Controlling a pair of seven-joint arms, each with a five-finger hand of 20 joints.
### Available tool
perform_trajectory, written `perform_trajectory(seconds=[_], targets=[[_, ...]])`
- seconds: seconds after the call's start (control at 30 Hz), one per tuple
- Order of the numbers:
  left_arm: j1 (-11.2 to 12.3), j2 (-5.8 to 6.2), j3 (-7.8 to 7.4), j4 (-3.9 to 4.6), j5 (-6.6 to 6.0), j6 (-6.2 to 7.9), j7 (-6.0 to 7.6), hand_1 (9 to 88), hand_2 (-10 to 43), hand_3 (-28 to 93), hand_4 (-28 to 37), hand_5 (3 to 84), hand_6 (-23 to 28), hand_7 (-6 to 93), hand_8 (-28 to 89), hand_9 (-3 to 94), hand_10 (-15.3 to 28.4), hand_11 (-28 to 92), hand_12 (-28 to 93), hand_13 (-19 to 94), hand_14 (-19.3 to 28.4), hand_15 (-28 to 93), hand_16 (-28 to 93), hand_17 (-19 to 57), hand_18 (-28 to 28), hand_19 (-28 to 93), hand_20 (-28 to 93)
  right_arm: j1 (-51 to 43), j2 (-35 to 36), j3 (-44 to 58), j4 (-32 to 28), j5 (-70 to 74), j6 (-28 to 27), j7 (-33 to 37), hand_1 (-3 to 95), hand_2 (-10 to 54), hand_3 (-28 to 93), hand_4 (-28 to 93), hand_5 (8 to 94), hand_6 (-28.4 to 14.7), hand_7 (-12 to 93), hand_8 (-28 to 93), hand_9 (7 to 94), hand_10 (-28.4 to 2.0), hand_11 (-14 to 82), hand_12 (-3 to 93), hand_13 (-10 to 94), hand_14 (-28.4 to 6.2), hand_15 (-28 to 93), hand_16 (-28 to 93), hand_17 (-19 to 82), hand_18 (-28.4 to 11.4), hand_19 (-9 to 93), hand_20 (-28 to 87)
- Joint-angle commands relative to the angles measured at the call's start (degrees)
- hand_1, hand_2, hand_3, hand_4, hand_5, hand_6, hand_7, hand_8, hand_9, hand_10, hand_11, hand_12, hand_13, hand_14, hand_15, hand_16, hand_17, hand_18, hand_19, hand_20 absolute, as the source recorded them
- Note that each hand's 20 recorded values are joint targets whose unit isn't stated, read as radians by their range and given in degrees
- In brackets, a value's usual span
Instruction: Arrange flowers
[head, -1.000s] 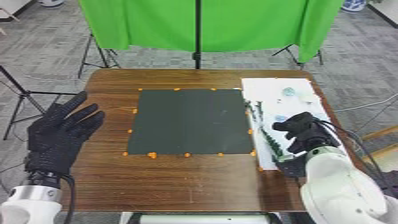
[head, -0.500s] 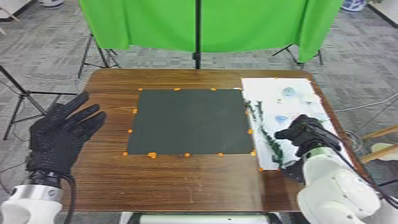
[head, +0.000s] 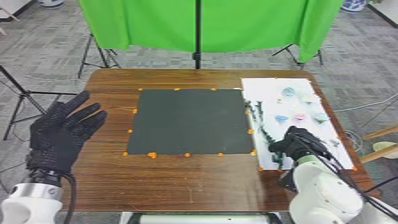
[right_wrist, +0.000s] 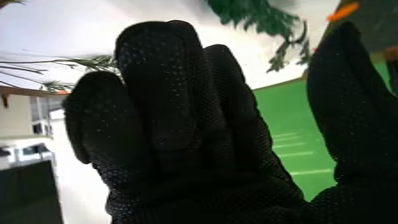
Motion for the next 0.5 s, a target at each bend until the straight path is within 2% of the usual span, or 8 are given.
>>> perform_trajectory(seconds=[0.03, 0.2, 0.23, 0.27, 0.5], targets=[[-0.19, -0.26, 0.51, 0.53, 0.24, -0.47, -0.82, 20.5, 8.5, 77, -25.8, 36.5, 10.0, 15.0, -9, 33.2, 21.6, 27, 12, 24, 28.4, 48, -8, -8.3, 28.4, 61, -5, 2.41, 0.26, -4.36, 1.8, -4.04, -1.36, 2.1, 34.2, -6.4, 67, -19, 61.5, -9.3, 14, -11, 68.2, -21.0, 28.0, 15.9, 75, -14.1, 65, 12, 63, -10.8, 93, -1], [-0.33, -0.03, 0.78, 0.54, 0.05, -0.22, -0.15, 20.6, 8.5, 77, -25.9, 36.5, 10.1, 14.9, -9, 33.2, 21.5, 27, 12, 24, 28.3, 48, -8, -8.3, 28.4, 61, -5, 4.81, -0.2, -7.64, 3.2, -5.74, -3.29, 2.35, 33.9, -6.6, 67, -19, 61.1, -9.4, 14, -11, 68.1, -20.9, 27.8, 15.8, 75, -14.0, 65, 13, 62, -11.0, 93, -1], [-0.66, -0.07, 0.86, 0.6, 0.12, -0.29, -0.58, 20.6, 8.5, 77, -25.9, 36.5, 10.1, 14.9, -9, 33.2, 21.5, 27, 12, 24, 28.3, 48, -8, -8.3, 28.4, 61, -5, 5.1, -0.14, -8.53, 3.37, -6.73, -3.94, 2.42, 33.9, -6.7, 67, -19, 61.1, -9.4, 14, -11, 68.0, -20.8, 27.8, 15.8, 75, -13.9, 65, 13, 62, -11.1, 93, 0], [-0.53, 0.05, 0.93, 0.56, 0.07, -0.24, -0.19, 20.5, 8.5, 77, -25.9, 36.5, 10.1, 14.9, -9, 33.2, 21.5, 27, 12, 24, 28.3, 48, -8, -8.3, 28.4, 61, -5, 6.23, 0.05, -10.27, 3.79, -8.14, -3.68, 2.39, 33.8, -6.7, 67, -19, 60.8, -9.3, 14, -11, 67.7, -20.9, 27.7, 15.8, 75, -13.9, 65, 13, 62, -11.2, 93, 0], [-1.07, 0.17, 1.13, 0.77, 0.05, -0.44, -0.25, 20.5, 8.5, 77, -25.8, 36.6, 10.1, 14.9, -9, 33.2, 21.5, 27, 12, 24, 28.3, 48, -9, -8.3, 28.4, 61, -5, 11.52, -1.32, -17.34, 7.05, -11.53, -4.95, 3.08, 33.9, -7.0, 67, -20, 60.7, -9.1, 14, -11, 67.5, -20.7, 27.7, 15.9, 74, -13.7, 66, 13, 61, -11.9, 93, 3]])
